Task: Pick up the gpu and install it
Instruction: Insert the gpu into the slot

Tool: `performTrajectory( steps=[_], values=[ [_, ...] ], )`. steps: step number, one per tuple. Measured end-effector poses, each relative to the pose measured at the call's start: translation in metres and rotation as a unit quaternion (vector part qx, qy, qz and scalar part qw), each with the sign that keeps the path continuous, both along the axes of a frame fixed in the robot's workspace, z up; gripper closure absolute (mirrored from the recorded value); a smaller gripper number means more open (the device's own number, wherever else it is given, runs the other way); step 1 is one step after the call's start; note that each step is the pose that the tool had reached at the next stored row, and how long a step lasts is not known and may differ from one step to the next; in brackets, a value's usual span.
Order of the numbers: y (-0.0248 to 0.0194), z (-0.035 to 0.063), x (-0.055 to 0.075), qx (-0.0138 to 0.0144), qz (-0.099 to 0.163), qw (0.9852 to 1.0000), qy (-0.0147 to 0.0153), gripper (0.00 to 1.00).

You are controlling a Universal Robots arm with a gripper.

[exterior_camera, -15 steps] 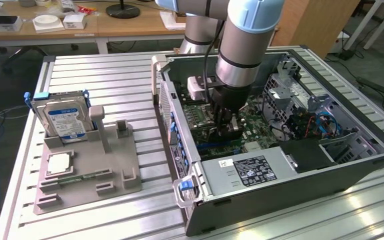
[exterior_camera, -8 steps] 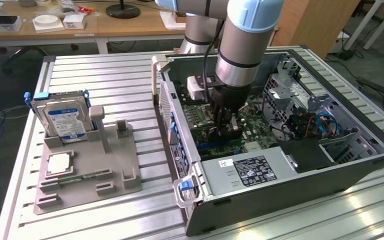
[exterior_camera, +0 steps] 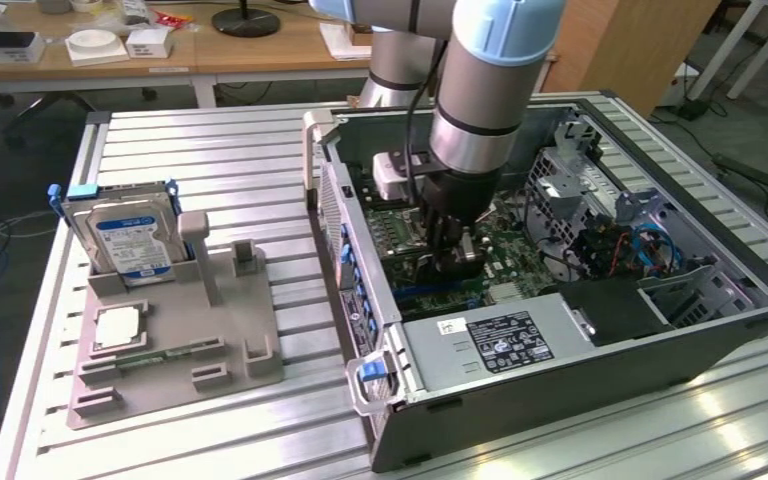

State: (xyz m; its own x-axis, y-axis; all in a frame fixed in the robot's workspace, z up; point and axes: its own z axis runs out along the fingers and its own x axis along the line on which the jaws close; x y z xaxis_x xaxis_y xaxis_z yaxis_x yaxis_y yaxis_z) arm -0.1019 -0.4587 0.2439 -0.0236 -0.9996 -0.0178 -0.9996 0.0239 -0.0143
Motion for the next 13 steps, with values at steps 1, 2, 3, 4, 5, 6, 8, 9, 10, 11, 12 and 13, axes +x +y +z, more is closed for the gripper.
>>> performTrajectory(
  steps=[1, 2, 3, 4, 5, 6, 8, 9, 10, 11, 12, 13],
  values=[
    [0.0, -0.0001, -0.0004, 0.0, 0.0, 1.0, 0.0, 0.74],
    [0.0, -0.0002, -0.0005, 0.0, 0.0, 1.0, 0.0001, 0.74],
    [0.0, -0.0003, -0.0005, 0.0001, 0.0, 1.0, 0.0, 0.74],
    [0.0, -0.0003, -0.0007, 0.0001, 0.0, 1.0, 0.0, 0.74],
    [0.0, -0.0004, -0.001, 0.0, 0.0, 1.0, 0.0, 0.74],
    [-0.0001, -0.0009, -0.0011, 0.0001, 0.0, 1.0, -0.0001, 0.74],
    [-0.0001, -0.0011, -0.0012, -0.0001, 0.0, 1.0, 0.0, 0.74],
    [-0.0001, -0.0011, -0.0013, -0.0001, 0.0, 1.0, 0.0, 0.74],
    [0.0, -0.0012, -0.0014, -0.0001, 0.0, 1.0, 0.0, 0.74],
    [0.0, -0.0012, -0.0013, 0.0, 0.0, 1.0, 0.0, 0.74],
    [0.0, -0.0012, -0.0013, 0.0, 0.0, 1.0, 0.0, 0.74],
    [0.0, -0.0012, -0.0013, 0.0, 0.0, 1.0, 0.0, 0.74]
  ],
)
